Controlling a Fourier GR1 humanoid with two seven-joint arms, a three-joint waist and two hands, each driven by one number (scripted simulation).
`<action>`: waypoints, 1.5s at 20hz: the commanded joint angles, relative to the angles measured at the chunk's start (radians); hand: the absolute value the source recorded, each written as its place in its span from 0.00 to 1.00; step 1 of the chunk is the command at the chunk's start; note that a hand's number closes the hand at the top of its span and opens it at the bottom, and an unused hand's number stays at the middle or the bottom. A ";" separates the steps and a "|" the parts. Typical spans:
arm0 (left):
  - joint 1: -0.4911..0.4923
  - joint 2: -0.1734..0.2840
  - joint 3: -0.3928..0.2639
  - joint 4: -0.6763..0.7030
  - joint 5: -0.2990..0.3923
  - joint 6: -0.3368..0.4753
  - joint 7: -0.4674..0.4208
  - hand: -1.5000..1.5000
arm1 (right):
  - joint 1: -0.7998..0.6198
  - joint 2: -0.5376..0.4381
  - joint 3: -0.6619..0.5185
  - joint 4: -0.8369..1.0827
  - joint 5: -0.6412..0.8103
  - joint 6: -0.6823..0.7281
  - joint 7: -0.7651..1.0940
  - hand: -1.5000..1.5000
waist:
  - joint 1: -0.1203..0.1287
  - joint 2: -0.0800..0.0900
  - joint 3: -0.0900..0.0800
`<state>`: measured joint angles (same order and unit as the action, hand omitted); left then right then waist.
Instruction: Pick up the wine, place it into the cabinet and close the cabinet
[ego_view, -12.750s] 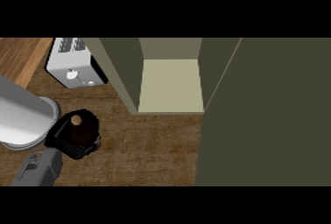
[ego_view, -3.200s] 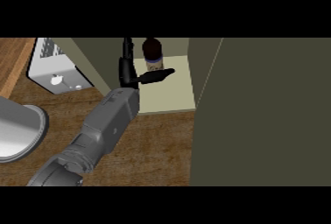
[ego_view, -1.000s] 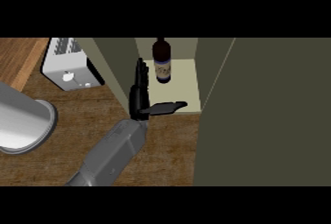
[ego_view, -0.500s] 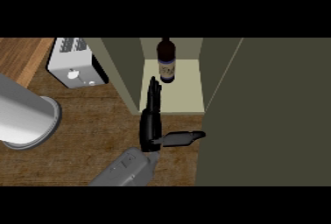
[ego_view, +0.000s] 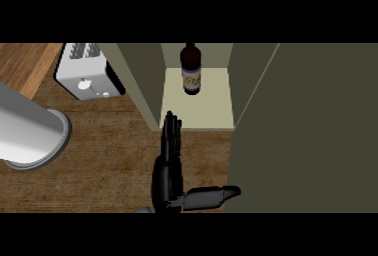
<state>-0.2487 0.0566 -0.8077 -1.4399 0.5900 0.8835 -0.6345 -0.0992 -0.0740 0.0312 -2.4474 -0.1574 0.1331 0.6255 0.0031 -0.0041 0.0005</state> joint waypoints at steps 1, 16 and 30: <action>0.129 0.042 -0.053 -0.148 -0.062 0.072 -0.010 0.00 | 0.006 -0.029 -0.089 -0.044 -0.160 0.023 0.028 0.00 | 0.001 0.001 0.000; 0.324 0.330 -0.091 -0.540 -0.114 -0.054 0.088 0.00 | 0.136 -0.016 0.051 -0.063 -0.158 0.150 0.025 1.00 | -0.004 0.001 0.000; 0.549 0.549 0.175 -0.607 0.042 -0.345 -0.059 0.00 | 0.274 0.048 0.280 -0.146 -0.195 0.130 0.155 1.00 | -0.005 -0.001 -0.002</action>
<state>0.2542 0.5840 -0.6843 -2.0624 0.6069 0.6030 -0.6430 0.0939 -0.0288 0.2555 -2.4239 -0.2219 0.2767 0.6910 0.0007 -0.0048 -0.0003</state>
